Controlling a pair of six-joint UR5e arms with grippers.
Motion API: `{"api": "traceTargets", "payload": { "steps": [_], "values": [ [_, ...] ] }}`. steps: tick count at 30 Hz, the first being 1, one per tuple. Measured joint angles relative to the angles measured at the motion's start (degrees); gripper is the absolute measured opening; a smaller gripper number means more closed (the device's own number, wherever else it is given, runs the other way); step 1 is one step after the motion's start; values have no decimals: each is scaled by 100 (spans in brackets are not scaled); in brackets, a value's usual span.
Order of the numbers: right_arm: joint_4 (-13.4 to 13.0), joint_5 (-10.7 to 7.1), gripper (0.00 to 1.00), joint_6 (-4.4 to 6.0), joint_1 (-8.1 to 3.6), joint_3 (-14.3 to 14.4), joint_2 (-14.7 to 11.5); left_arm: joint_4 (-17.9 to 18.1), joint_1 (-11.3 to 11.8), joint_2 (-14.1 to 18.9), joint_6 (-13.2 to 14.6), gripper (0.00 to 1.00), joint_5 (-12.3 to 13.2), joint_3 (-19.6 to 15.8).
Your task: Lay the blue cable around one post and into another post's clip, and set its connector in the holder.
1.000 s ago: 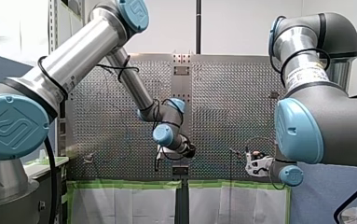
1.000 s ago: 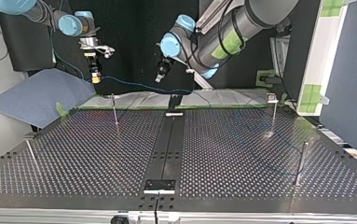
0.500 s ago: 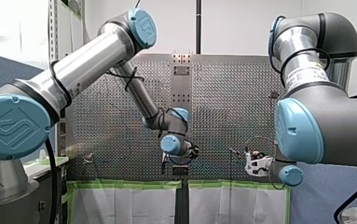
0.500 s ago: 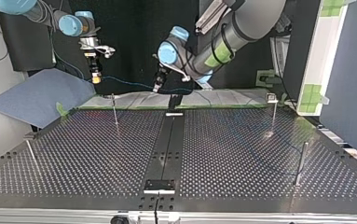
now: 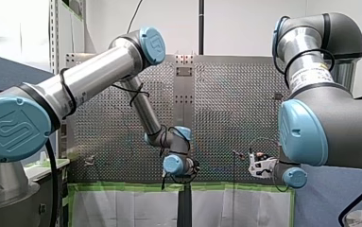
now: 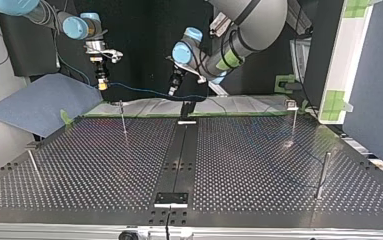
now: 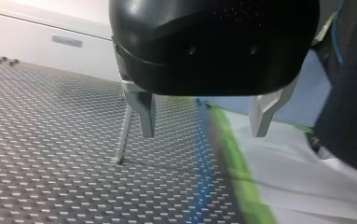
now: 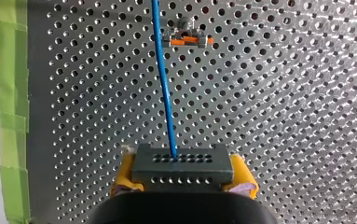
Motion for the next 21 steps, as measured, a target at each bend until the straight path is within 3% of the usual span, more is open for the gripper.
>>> {"api": "traceTargets", "payload": {
  "steps": [21],
  "values": [
    [17, 1, 0, 32, 3, -33, 0, 1060, 52, -1025, -123, 100, -4, 91]
  ]
}}
